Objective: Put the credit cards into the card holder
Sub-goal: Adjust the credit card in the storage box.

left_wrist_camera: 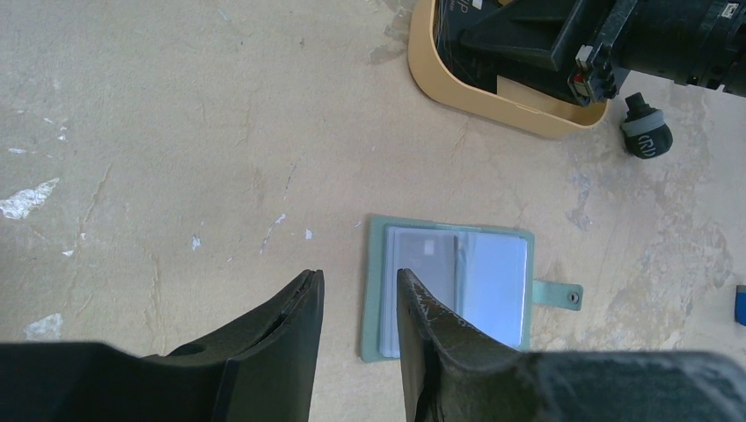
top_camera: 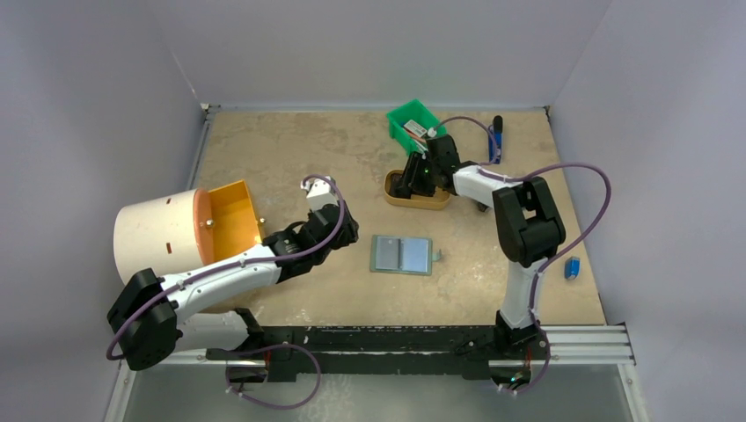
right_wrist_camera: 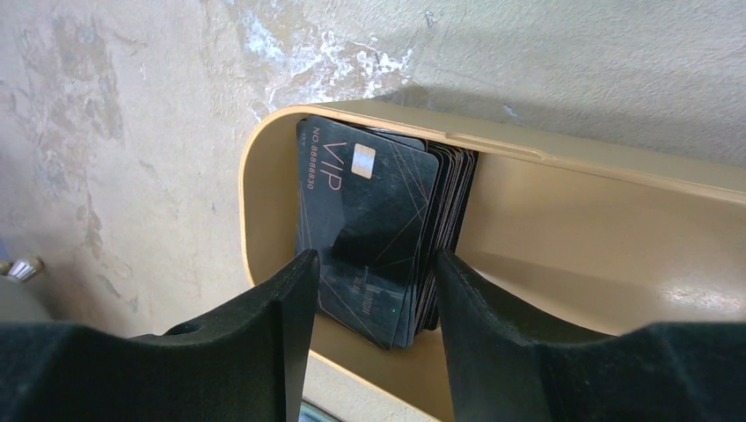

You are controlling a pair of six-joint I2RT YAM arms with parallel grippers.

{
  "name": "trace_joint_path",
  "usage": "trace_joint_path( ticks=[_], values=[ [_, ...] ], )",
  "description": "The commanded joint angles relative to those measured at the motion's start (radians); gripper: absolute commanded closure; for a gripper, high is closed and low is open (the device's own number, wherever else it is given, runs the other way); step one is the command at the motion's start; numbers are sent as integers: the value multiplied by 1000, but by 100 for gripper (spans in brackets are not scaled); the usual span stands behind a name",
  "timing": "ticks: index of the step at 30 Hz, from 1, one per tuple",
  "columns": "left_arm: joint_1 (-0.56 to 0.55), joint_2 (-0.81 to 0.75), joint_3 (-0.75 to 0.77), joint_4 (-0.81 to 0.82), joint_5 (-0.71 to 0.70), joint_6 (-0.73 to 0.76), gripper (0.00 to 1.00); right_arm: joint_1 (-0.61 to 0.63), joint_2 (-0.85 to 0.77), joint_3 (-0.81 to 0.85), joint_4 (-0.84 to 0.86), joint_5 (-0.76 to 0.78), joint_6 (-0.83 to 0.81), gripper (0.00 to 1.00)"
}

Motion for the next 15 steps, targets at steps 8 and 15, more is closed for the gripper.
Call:
trace_joint_path(
  ticks=[8, 15],
  values=[
    [1, -18, 0, 22, -14, -10, 65, 10, -3, 19, 64, -90, -16, 51],
    [2, -25, -3, 18, -18, -12, 65, 5, -51, -16, -1, 37, 27, 40]
  ],
)
